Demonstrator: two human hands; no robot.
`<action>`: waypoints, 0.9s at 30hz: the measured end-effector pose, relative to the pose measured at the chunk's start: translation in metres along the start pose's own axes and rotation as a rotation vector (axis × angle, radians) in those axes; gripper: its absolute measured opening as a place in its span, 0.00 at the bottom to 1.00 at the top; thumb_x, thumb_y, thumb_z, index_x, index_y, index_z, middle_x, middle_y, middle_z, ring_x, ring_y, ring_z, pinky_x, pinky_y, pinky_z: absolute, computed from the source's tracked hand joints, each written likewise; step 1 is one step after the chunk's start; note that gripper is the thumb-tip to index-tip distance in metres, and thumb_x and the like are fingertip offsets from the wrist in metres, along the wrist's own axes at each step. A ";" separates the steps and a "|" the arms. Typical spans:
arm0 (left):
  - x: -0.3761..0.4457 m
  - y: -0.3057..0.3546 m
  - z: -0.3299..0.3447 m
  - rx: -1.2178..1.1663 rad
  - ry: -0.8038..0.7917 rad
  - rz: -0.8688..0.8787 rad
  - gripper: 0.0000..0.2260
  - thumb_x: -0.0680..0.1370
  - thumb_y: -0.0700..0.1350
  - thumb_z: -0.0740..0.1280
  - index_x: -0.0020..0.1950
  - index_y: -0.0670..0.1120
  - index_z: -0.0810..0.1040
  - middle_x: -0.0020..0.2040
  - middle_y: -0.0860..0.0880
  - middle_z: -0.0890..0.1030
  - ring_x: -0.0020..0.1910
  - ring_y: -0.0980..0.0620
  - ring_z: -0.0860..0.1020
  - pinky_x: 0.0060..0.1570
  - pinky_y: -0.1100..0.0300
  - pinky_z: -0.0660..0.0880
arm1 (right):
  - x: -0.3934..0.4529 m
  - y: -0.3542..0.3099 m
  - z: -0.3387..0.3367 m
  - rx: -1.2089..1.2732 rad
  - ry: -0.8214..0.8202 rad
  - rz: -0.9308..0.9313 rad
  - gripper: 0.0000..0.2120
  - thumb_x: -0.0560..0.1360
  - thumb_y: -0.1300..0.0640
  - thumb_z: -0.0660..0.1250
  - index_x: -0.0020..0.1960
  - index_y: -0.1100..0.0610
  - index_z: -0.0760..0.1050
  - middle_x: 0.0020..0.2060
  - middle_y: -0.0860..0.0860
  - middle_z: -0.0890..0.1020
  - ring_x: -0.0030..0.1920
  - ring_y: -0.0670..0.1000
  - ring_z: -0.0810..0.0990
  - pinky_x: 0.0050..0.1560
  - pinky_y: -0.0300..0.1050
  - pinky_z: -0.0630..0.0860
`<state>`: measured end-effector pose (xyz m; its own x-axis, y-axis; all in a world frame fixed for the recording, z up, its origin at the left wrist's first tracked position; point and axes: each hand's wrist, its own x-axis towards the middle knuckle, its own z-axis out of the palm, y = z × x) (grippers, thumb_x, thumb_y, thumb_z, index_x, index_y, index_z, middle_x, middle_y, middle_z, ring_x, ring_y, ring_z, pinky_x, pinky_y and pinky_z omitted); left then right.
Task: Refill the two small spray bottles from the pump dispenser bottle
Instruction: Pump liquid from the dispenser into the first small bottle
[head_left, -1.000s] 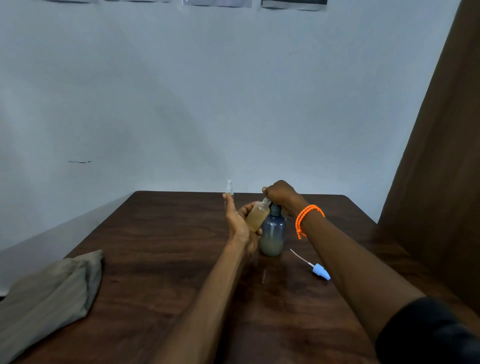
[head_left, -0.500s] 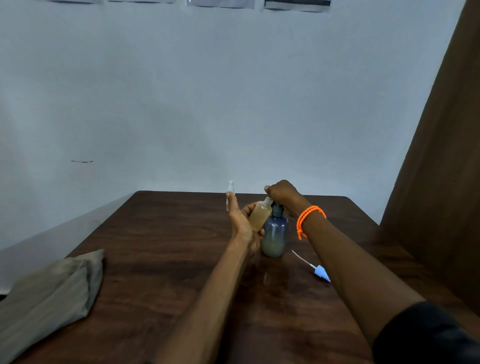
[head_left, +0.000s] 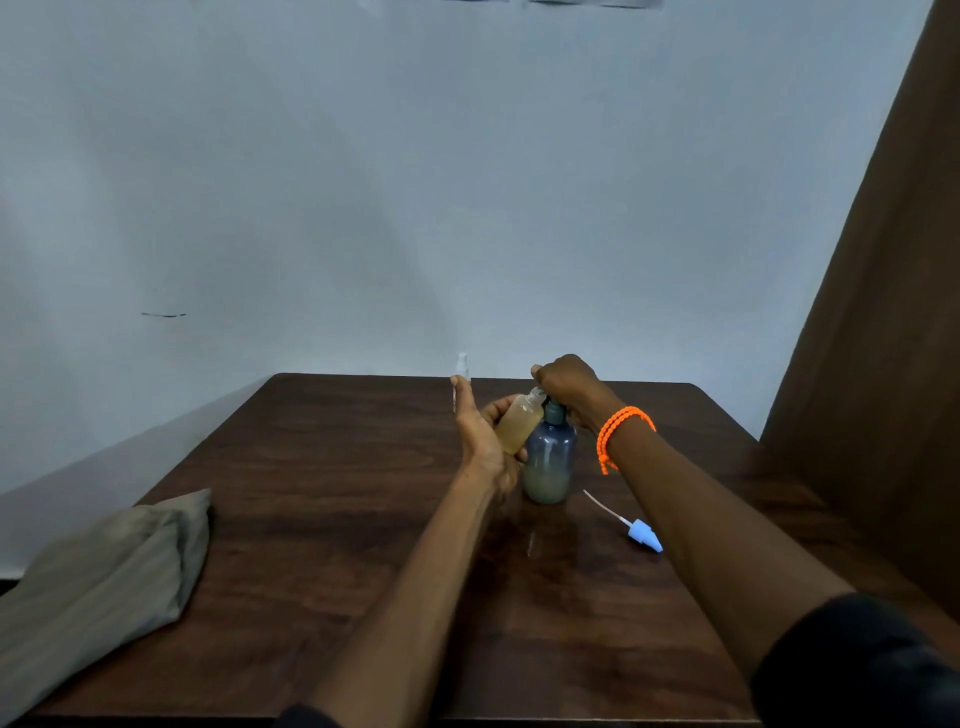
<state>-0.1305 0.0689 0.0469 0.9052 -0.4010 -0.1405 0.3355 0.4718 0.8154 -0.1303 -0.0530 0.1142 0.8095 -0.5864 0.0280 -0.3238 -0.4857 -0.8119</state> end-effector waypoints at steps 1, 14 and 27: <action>0.000 0.000 0.000 -0.001 -0.009 -0.002 0.48 0.74 0.80 0.46 0.59 0.38 0.81 0.39 0.43 0.83 0.26 0.49 0.72 0.24 0.59 0.62 | -0.002 -0.002 -0.002 -0.011 0.000 -0.007 0.17 0.79 0.58 0.63 0.33 0.58 0.66 0.30 0.53 0.72 0.33 0.52 0.71 0.30 0.42 0.65; 0.003 0.001 0.000 -0.015 -0.053 -0.014 0.48 0.74 0.80 0.46 0.57 0.38 0.81 0.40 0.42 0.82 0.26 0.49 0.72 0.21 0.60 0.63 | 0.003 -0.006 -0.004 -0.052 -0.009 -0.004 0.15 0.78 0.59 0.62 0.33 0.58 0.67 0.30 0.53 0.73 0.33 0.51 0.71 0.31 0.42 0.66; 0.005 -0.001 -0.001 -0.028 -0.054 -0.020 0.49 0.73 0.81 0.47 0.58 0.39 0.81 0.40 0.43 0.82 0.27 0.48 0.73 0.23 0.60 0.62 | 0.003 -0.007 -0.002 -0.111 0.004 -0.024 0.15 0.79 0.58 0.63 0.33 0.58 0.67 0.31 0.52 0.73 0.40 0.55 0.73 0.40 0.44 0.68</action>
<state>-0.1260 0.0674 0.0451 0.8833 -0.4518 -0.1252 0.3609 0.4849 0.7966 -0.1265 -0.0527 0.1205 0.8160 -0.5760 0.0495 -0.3562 -0.5683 -0.7417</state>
